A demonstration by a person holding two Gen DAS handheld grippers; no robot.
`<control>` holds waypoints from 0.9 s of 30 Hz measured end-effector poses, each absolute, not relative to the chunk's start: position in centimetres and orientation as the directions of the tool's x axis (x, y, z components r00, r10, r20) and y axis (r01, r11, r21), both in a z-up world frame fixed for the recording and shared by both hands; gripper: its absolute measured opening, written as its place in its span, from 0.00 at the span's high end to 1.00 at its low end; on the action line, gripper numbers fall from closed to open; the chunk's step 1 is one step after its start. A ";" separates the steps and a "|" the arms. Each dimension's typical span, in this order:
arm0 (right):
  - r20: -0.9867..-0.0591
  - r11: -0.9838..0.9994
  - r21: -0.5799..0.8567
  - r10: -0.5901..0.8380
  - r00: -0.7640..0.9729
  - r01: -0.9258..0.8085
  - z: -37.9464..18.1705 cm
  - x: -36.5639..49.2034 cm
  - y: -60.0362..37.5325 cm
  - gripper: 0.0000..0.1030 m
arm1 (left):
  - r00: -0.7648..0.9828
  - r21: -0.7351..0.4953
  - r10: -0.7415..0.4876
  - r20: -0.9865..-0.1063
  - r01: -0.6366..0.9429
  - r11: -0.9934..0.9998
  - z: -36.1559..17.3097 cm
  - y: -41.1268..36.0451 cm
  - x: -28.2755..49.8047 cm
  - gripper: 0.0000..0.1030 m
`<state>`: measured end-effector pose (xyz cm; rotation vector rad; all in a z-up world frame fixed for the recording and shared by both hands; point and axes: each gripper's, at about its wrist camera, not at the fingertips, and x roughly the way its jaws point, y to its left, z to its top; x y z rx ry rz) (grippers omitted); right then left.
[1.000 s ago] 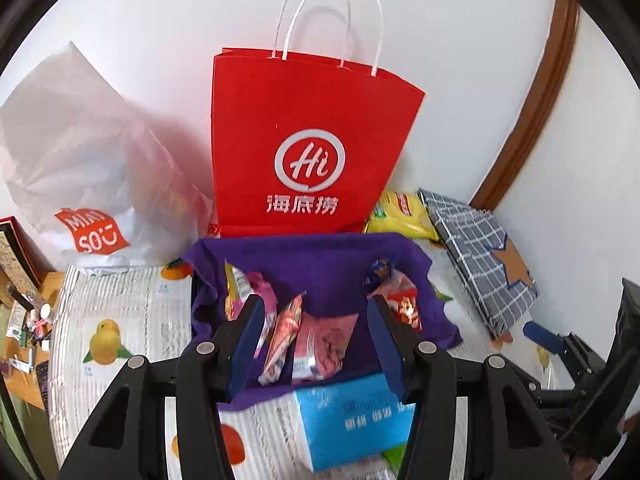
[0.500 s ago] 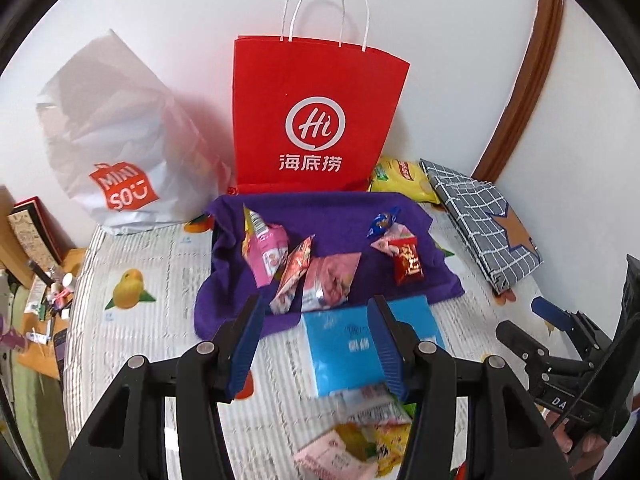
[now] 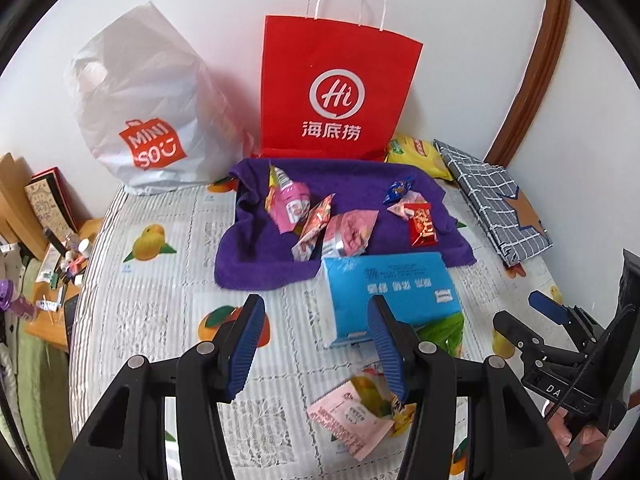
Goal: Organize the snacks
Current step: 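Withdraw both open grippers from the towel toward the remaining snacks, then grasp the green snack bag with the right gripper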
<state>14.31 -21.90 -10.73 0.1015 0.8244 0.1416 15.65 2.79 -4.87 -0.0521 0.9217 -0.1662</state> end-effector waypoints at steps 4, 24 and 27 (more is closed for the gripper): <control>-0.737 0.991 0.109 0.135 0.662 -0.080 -11.8 14.4 -21.3 0.22 | 0.578 -0.125 -0.162 -0.800 0.103 0.987 -5.8 3.3 15.5 0.50; -0.809 0.981 0.119 0.186 0.558 -0.154 -17.0 16.0 -18.1 0.23 | 0.530 -0.137 -0.156 -0.834 0.075 0.988 -8.9 4.9 15.0 0.50; -0.818 0.980 0.121 0.190 0.542 -0.160 -17.6 16.3 -17.5 0.23 | 0.525 -0.139 -0.155 -0.837 0.070 0.988 -9.2 5.2 14.9 0.50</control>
